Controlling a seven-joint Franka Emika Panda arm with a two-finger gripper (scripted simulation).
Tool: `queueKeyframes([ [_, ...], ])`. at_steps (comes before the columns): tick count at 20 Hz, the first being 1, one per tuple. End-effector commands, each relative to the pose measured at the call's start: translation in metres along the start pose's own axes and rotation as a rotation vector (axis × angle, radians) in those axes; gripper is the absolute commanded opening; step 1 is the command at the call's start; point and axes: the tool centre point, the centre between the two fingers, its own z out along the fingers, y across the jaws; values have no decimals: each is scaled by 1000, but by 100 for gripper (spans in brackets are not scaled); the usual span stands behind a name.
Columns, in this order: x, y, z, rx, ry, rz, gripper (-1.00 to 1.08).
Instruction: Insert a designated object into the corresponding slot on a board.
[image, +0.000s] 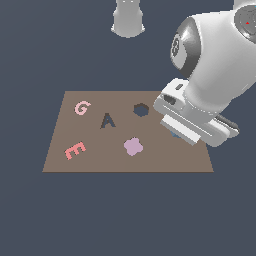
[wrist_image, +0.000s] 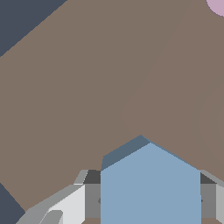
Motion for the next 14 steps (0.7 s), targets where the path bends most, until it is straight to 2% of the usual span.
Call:
queueKeyframes([
  [1, 0, 1, 0, -1, 0, 3, -100],
  [7, 5, 16, -1, 0, 0, 59, -100],
  [14, 14, 54, -3, 0, 0, 201, -100],
])
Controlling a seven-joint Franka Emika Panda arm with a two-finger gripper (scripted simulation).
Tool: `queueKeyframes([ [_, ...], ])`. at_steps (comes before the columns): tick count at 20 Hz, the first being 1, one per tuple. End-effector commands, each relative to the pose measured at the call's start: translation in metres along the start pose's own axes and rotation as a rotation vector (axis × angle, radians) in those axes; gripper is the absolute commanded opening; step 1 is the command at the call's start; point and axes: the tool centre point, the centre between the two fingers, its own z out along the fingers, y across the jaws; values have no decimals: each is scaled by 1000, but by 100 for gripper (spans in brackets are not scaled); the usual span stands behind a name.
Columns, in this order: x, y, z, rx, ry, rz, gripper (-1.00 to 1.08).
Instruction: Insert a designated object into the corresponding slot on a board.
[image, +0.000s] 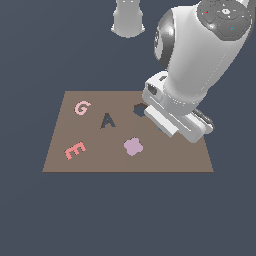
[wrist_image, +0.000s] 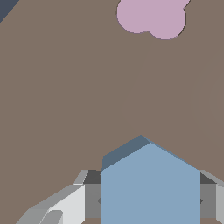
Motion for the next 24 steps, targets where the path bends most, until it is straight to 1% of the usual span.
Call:
queueKeyframes([
  [1, 6, 16, -1, 0, 0, 62, -100],
  [7, 15, 59, -3, 0, 0, 217, -100],
  [12, 16, 82, -4, 0, 0, 300, -100],
  [17, 16, 94, -5, 0, 0, 343, -100],
  [24, 16, 95, -1, 0, 0, 347, -100],
])
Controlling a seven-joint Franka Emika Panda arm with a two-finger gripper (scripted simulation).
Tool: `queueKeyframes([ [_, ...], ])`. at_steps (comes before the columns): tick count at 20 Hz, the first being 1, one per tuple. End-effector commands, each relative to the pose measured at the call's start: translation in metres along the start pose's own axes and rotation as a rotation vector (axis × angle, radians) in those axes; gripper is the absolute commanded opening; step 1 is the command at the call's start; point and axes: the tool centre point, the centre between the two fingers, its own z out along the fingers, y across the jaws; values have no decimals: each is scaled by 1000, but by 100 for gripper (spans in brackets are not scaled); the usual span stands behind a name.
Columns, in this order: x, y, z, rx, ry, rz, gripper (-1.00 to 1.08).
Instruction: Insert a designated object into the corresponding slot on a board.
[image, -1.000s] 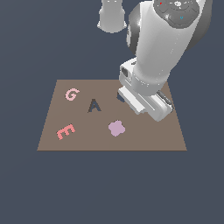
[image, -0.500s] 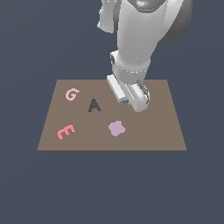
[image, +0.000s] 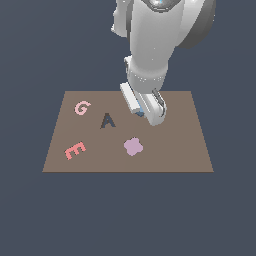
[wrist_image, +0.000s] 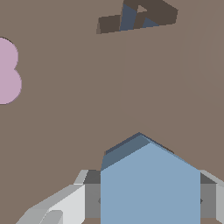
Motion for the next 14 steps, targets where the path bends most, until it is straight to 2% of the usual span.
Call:
queueKeyframes([
  [1, 0, 1, 5, 0, 0, 2, -100],
  [4, 0, 1, 8, 0, 0, 3, -100],
  [5, 0, 1, 8, 0, 0, 3, 100],
  [14, 0, 1, 8, 0, 0, 3, 100],
])
